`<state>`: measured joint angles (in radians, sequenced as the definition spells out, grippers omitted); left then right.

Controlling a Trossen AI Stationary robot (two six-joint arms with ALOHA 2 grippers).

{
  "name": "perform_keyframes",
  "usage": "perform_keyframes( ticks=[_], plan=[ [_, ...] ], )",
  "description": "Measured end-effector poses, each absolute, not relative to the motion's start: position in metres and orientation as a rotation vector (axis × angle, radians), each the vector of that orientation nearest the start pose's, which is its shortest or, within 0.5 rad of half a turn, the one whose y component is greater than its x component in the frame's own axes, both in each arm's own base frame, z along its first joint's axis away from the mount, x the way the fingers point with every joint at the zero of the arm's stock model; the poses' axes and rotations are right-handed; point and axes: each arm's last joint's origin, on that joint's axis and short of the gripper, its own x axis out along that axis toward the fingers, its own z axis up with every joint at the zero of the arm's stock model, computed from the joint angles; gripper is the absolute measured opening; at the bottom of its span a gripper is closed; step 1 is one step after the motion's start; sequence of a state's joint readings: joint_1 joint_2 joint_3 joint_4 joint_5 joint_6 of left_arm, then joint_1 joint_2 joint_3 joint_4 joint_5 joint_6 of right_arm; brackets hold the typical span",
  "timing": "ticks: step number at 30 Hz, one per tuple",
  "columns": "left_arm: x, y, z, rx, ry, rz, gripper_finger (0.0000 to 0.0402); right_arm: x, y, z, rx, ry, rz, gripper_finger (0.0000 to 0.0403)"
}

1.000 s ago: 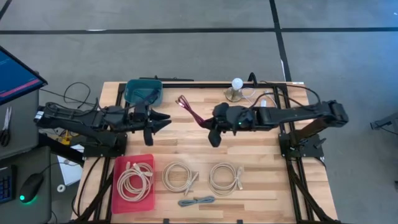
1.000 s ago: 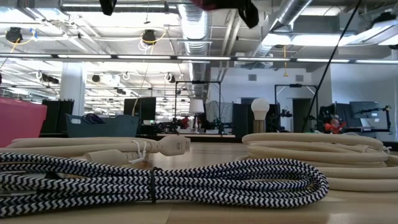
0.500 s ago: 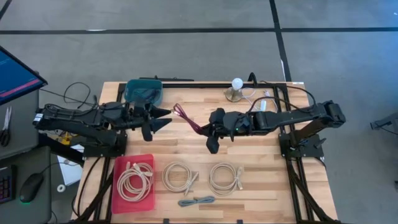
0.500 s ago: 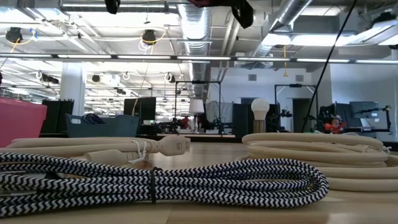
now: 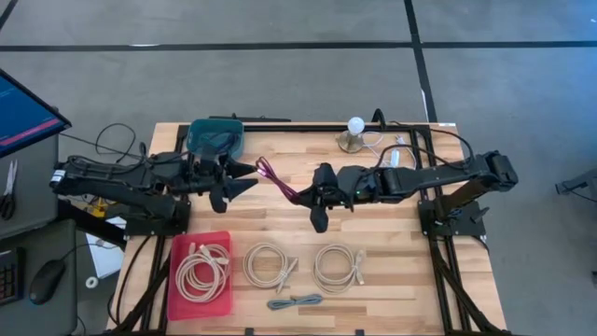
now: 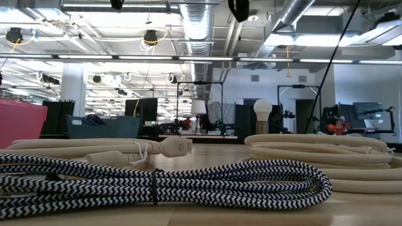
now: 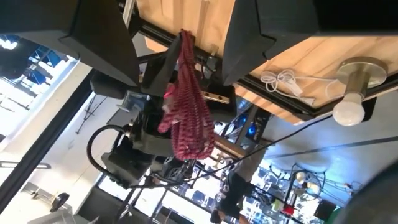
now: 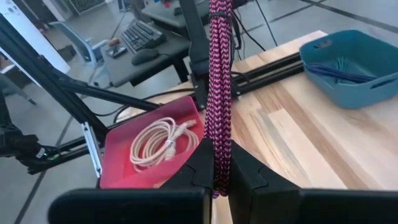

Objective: Pick & Place USB Port
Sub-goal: Put the pink USB cable into the blue bin

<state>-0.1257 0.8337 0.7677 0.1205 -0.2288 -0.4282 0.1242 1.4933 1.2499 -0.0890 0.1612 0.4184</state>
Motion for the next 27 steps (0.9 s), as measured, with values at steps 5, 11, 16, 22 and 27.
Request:
perform_keyframes(
  ticks=[5,11,16,22,27],
  plan=[
    [0.192,-0.018,0.346,-0.437,-0.073,0.091,0.0230,0.341,0.038,0.334,0.366,0.319,-0.097,0.0009],
    [0.200,-0.019,0.344,-0.439,-0.085,0.089,0.0230,0.340,0.039,0.333,0.368,0.338,-0.078,0.0009],
    [0.203,-0.019,0.345,-0.447,-0.102,0.086,0.0228,0.340,0.039,0.331,0.364,0.357,-0.082,0.0009],
    [0.203,-0.019,0.347,-0.465,-0.125,0.080,0.0207,0.338,0.041,0.329,0.359,0.387,-0.079,0.0009],
    [0.203,-0.019,0.347,-0.466,-0.130,0.079,0.0158,0.338,0.041,0.329,0.359,0.387,-0.078,0.0009]
  ],
)
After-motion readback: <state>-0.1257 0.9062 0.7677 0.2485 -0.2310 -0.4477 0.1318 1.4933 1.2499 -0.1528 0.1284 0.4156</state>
